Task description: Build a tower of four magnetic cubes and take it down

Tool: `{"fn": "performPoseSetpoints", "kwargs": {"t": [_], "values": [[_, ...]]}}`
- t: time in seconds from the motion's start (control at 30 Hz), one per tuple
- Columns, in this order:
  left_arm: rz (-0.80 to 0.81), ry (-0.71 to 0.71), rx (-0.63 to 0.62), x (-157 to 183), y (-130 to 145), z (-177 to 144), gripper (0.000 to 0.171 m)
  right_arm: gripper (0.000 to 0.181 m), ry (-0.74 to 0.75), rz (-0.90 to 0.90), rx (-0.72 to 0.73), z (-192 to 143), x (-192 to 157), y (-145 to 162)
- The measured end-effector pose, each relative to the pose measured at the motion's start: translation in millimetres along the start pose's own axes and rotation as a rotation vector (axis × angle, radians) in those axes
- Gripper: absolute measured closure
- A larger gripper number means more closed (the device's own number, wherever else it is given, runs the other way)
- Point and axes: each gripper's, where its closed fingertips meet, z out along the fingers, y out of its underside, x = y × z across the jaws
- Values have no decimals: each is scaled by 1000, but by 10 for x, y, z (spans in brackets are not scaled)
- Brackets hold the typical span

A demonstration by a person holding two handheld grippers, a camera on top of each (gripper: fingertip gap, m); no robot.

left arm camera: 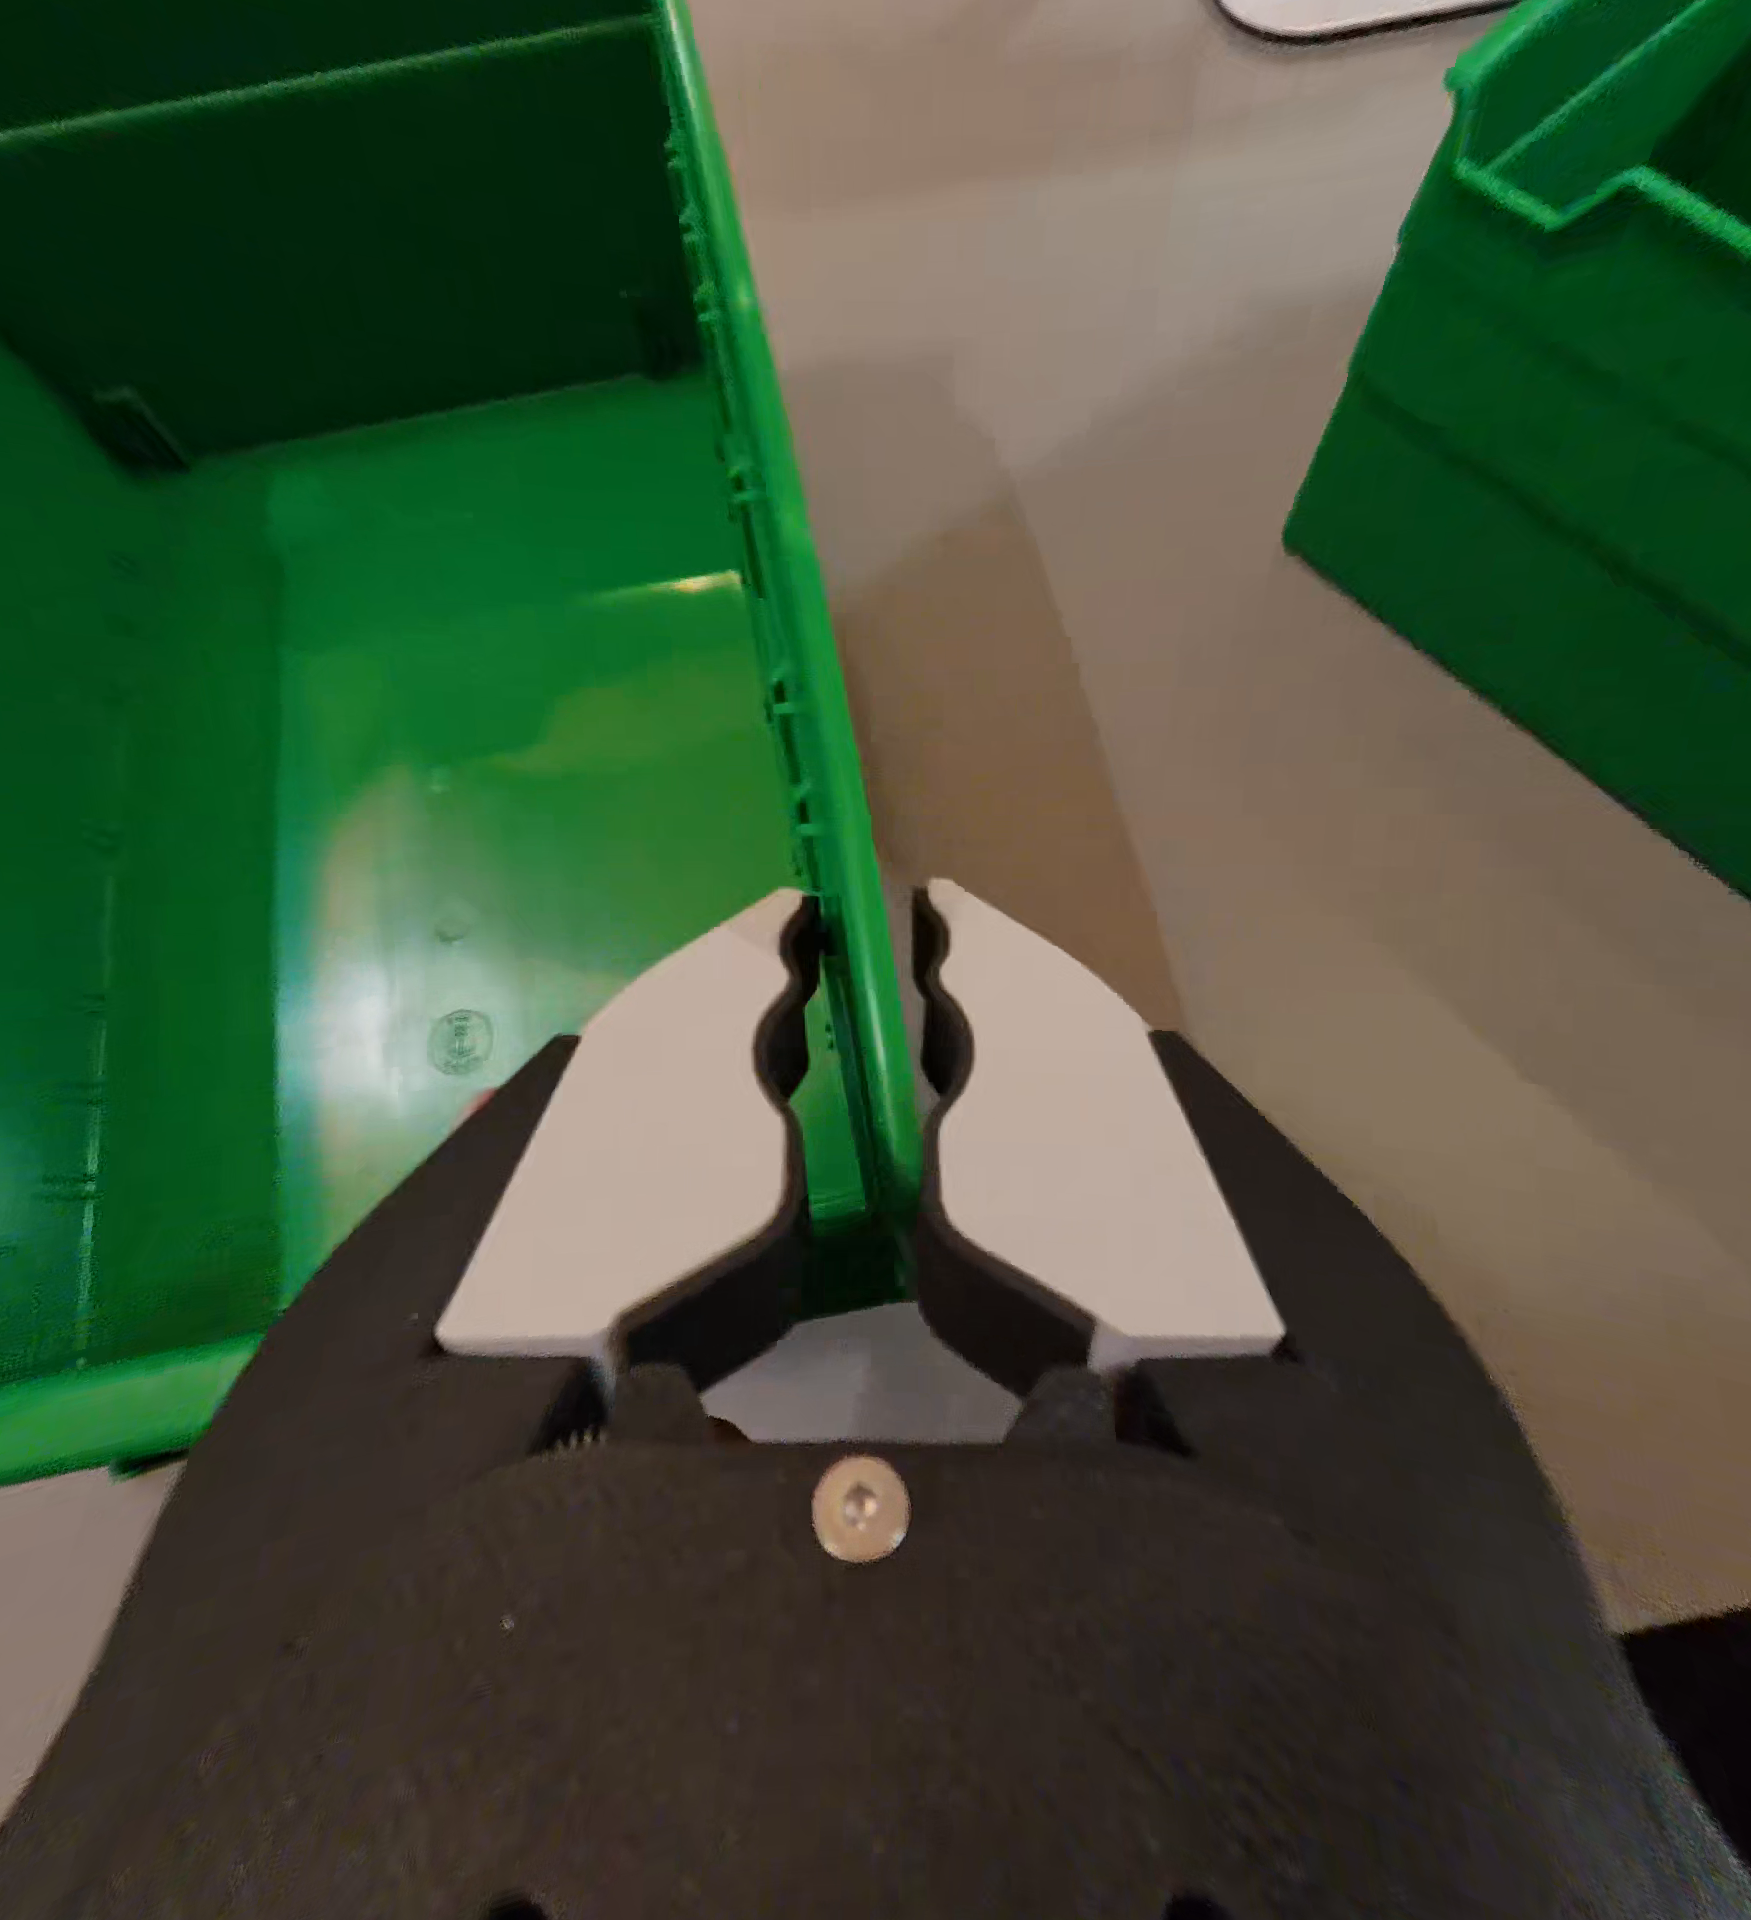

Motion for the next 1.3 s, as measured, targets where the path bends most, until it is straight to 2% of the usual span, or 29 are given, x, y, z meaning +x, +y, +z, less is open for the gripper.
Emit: {"fn": "performPoseSetpoints", "kwargs": {"t": [0.13,0.17,0.4,0.57,0.87,1.03,1.2,1.3], "values": [[143,-138,-19,-196,-5,-38,166,175,-25,-42,-7,88,-256,-83],[157,-126,-19,-196,6,-36,166,175,-29,-46,-4,101,-298,-98],[156,-125,72,-266,-112,-161,165,167,-120,18,-13,111,-454,-92],[179,-171,131,-312,-248,-308,164,171,-84,-61,-44,127,-486,-52],[161,-202,186,-404,-340,-443,165,176,-47,-117,-8,204,-608,-197],[205,-310,242,-570,-488,-668,165,175,-48,-146,-5,336,-789,-572],[210,-423,294,-805,-623,-1107,165,175,-33,-137,34,563,-1125,-1211],[169,-474,315,-980,-629,-1359,165,174,-52,-74,71,733,-1447,-1611]]}}
